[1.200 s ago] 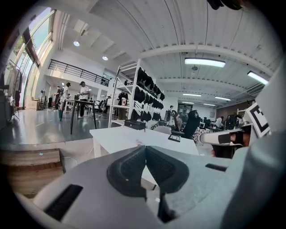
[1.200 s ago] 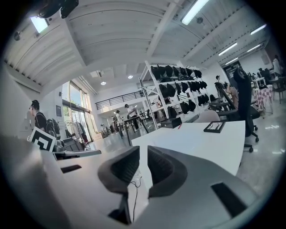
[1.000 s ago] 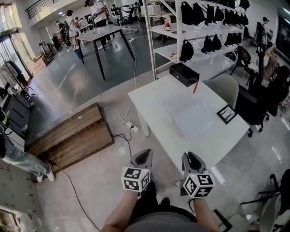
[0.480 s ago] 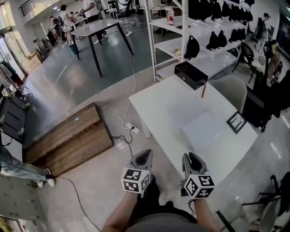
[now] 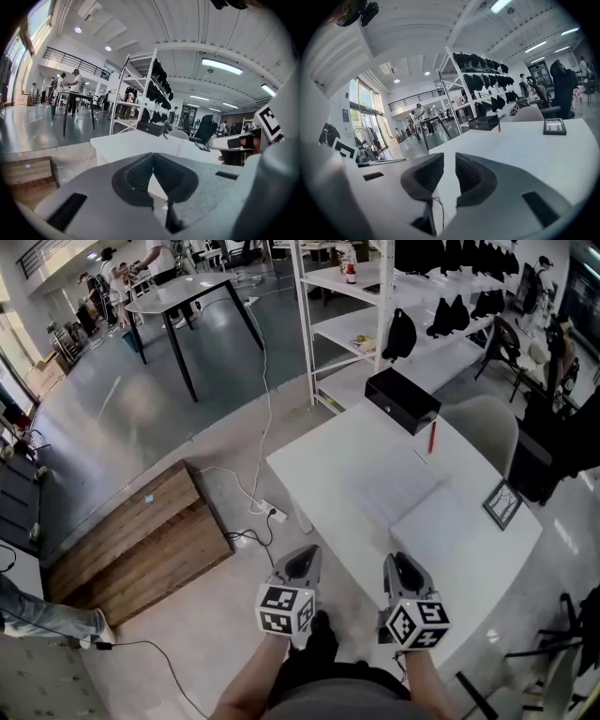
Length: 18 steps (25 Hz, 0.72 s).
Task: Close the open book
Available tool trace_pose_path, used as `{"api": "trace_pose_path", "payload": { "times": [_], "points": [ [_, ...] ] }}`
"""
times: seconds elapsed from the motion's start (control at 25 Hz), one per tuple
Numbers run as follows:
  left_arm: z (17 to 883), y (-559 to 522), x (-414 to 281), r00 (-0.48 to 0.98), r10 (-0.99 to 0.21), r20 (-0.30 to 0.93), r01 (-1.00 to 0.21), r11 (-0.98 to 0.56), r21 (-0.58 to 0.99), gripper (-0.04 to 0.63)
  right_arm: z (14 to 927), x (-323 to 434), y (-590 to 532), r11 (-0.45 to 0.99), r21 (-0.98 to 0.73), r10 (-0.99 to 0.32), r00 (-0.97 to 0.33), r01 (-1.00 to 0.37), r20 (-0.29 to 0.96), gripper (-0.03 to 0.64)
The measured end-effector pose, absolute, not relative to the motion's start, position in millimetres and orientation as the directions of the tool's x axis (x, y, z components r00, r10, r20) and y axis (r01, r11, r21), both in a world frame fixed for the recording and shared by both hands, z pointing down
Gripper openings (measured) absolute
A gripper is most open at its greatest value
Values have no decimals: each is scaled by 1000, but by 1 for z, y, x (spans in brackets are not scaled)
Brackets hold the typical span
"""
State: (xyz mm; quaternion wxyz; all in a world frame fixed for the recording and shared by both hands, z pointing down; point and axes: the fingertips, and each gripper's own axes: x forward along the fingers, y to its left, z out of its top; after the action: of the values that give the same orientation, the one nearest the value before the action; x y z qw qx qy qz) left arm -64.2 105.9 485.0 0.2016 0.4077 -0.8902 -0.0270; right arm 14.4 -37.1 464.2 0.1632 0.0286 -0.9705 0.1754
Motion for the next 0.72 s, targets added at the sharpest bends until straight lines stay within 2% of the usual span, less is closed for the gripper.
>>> {"api": "trace_pose_path", "payload": {
  "times": [0.36,0.72],
  "points": [
    [486,104,-110,-520,-785,336,-762,604,233,6,462,-24,-28,920,-349,-57,-944,-176,326,52],
    [493,89,-131,-481,-804,350,-780,575,246,8,464,-29,-46,898,-360,-129,-933,-254,337,27]
  ]
}}
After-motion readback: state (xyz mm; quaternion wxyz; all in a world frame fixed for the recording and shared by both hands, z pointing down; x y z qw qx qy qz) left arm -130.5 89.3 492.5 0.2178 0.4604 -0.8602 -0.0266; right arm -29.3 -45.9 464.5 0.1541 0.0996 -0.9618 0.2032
